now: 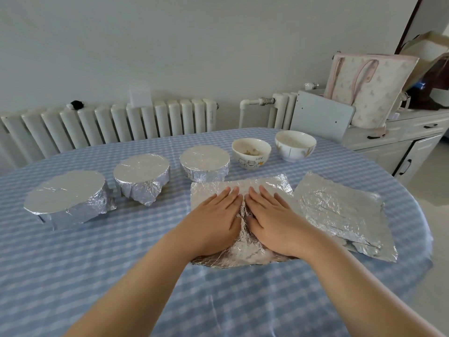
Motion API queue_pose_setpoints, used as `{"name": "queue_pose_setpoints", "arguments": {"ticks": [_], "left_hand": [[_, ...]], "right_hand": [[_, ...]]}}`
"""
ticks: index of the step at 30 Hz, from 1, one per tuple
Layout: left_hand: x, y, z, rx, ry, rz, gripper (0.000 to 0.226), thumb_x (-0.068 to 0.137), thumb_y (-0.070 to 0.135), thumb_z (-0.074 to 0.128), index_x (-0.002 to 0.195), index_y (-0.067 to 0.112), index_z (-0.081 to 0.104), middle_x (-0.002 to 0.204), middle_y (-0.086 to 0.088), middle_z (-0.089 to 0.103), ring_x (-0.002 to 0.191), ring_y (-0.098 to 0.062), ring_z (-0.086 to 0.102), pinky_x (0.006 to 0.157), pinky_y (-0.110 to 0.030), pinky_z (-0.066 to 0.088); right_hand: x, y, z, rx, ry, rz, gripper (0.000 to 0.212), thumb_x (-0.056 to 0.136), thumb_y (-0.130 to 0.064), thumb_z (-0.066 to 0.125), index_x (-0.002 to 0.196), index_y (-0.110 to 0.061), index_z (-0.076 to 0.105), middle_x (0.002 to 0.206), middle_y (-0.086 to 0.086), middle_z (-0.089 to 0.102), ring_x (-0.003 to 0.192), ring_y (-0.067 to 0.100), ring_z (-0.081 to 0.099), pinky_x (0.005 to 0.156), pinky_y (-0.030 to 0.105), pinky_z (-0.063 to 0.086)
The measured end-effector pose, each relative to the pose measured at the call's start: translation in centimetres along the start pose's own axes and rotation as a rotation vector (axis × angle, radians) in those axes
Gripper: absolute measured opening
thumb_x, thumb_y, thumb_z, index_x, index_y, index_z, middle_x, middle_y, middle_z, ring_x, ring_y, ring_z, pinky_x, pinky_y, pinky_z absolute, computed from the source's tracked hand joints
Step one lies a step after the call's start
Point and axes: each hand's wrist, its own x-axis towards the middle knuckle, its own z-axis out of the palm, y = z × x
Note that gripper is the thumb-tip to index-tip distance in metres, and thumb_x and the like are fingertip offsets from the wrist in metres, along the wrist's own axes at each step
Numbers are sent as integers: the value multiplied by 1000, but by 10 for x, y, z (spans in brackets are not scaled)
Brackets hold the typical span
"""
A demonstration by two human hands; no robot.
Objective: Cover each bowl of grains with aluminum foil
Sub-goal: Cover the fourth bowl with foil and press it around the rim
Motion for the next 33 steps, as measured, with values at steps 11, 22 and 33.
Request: {"name": "queue_pose_setpoints", "arguments": {"ticks": [11,22,33], "left_hand": [[4,1,7,7,-26,25,62,104,43,19,155,13,3,163,-4,-6,149,-12,-9,122,-32,-3],[9,-1,8,-7,-22,63,63,101,45,14,156,15,8,164,-3,-2,150,-12,-6,122,-31,-3],[8,-6,3,-206,-68,84,97,81,80,35,156,27,4,163,11,0,149,-16,-7,122,-40,8]], "right_hand": [[-3,6,2,13,-4,-7,59,103,-41,19,155,-19,-1,161,-5,-14,146,5,-18,121,32,-8],[-11,10,1,62,45,32,73,96,-60,14,155,-19,-2,161,-6,-14,146,8,-20,120,30,-8],[1,17,-23,33,-210,-158,127,56,-87,53,144,-43,-27,154,-15,-32,138,2,-28,120,36,-10]]}}
